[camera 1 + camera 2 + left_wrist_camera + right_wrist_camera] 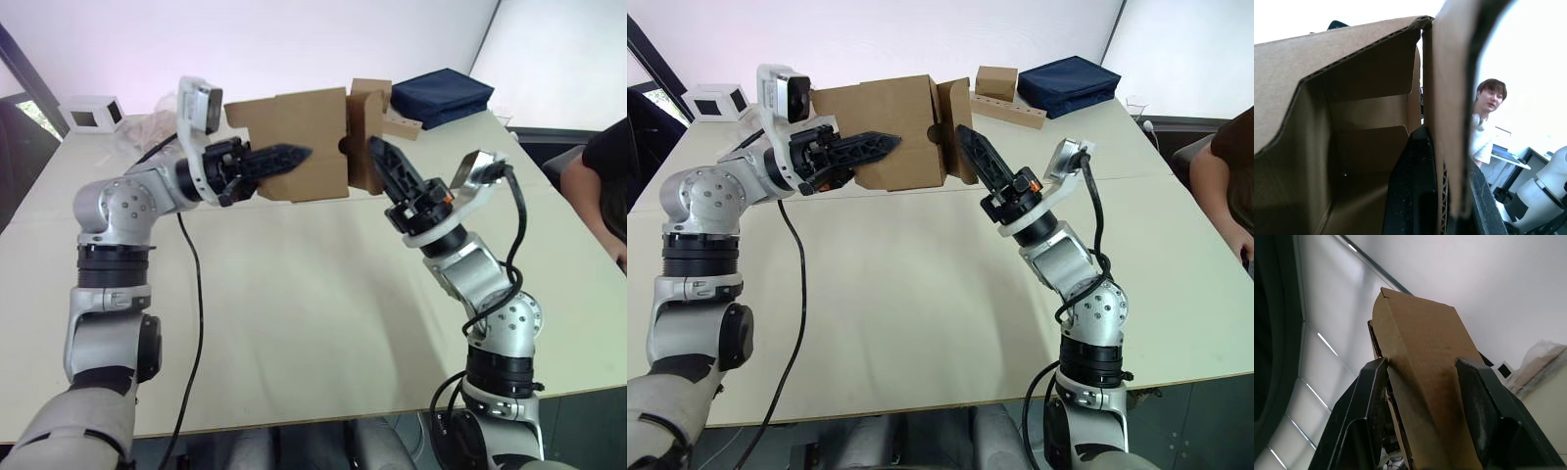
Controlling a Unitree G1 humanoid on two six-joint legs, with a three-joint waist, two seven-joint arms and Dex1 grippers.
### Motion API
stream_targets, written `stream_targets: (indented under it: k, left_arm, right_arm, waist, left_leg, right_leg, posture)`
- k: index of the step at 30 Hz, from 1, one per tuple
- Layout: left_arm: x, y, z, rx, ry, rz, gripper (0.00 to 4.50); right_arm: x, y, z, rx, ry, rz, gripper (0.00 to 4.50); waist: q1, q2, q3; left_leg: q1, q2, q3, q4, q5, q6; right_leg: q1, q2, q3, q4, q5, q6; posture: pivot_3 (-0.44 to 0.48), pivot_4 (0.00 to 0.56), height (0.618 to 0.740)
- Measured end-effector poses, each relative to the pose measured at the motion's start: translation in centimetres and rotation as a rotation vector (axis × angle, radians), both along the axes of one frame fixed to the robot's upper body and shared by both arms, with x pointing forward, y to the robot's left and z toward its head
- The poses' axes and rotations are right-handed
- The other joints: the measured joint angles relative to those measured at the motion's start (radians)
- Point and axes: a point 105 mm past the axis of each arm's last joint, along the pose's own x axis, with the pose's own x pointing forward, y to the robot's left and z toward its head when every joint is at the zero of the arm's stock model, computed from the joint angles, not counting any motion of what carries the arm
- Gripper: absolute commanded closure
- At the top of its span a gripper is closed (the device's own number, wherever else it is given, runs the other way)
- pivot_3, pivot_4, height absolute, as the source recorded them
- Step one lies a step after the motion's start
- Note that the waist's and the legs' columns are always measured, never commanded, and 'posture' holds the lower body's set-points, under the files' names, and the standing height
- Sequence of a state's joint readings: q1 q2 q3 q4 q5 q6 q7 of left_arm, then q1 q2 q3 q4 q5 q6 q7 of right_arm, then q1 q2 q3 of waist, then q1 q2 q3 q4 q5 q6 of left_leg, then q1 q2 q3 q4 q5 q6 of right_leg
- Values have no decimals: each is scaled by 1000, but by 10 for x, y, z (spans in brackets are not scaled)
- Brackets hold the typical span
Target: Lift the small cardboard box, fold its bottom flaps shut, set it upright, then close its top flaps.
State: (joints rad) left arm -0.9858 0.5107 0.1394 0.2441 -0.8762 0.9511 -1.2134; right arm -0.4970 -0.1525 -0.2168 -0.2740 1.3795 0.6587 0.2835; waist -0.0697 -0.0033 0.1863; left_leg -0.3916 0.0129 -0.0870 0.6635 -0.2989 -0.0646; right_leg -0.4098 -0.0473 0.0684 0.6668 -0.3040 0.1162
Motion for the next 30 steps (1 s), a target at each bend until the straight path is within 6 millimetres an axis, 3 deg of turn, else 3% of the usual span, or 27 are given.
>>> stream_targets:
  k: [23,30]
  left_arm:
    - [4,-4,0,-12,-20,29,4500]
    - [15,-3,-5,-39,0,68,4500]
  right_arm:
    - [5,19,4,-19,-21,-102,2252]
    - [4,30,3,-6,-6,-89,2252]
  waist:
    - [0,0,0]
    - [0,0,0]
  left_leg:
    - [0,0,0,0,0,0]
    - [0,0,0,0,0,0]
  right_leg:
    - [0,0,0,0,0,0]
    - [0,0,0,0,0,0]
  posture:
    - [0,150,740]
    - [0,150,740]
